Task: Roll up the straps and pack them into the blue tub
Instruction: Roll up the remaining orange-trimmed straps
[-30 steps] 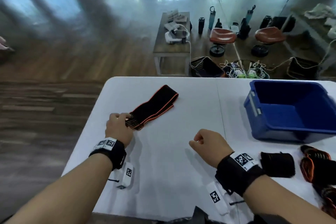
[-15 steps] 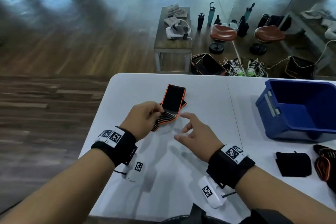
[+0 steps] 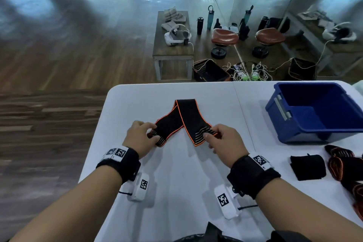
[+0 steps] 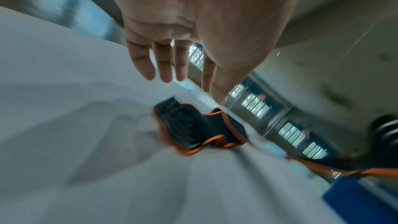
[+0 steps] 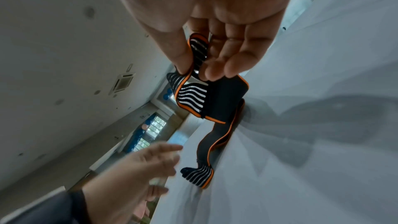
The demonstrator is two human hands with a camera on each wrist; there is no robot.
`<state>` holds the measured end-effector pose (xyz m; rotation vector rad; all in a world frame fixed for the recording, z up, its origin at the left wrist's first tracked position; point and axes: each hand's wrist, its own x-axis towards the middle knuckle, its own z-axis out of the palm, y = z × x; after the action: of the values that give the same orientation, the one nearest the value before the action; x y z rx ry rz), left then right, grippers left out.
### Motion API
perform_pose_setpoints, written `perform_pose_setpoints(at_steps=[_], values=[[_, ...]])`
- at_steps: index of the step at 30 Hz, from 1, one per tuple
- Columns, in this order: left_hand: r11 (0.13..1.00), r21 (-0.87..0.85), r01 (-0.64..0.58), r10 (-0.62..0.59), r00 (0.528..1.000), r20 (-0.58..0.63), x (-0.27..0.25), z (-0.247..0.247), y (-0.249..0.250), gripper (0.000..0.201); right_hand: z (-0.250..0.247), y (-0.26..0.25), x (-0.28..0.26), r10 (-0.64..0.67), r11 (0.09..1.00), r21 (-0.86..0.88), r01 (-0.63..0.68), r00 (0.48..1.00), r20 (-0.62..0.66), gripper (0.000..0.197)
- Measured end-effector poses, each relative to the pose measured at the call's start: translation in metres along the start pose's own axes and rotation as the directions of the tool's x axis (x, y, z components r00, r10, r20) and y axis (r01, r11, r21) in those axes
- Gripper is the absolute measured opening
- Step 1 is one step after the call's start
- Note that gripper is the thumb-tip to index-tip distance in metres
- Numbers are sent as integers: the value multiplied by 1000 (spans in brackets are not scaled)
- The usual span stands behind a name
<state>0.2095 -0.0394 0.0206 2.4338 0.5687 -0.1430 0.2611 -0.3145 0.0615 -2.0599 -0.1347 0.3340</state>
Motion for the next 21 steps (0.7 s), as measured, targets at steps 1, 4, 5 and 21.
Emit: perform_pose_setpoints(at_steps=[1,4,5,21], values=[[997,75,23,-26,999,34,2,6,-7,27,-4,2,-1,21,1000,13,-21,1000,-18,11],[966,256,-16,-13,994,109,0,17,-9,15,-13,5,-4,71,996,58,-68,996,-54,8],[960,275,-51,23,994,104,-2,19,-6,15,-16,6,-5,79,995,71,-74,995,-60,8],[853,-485,-190,171,982,-83,-71,-6,121,16,-53,-8,-19,4,926,377,-12,1000,20,29]])
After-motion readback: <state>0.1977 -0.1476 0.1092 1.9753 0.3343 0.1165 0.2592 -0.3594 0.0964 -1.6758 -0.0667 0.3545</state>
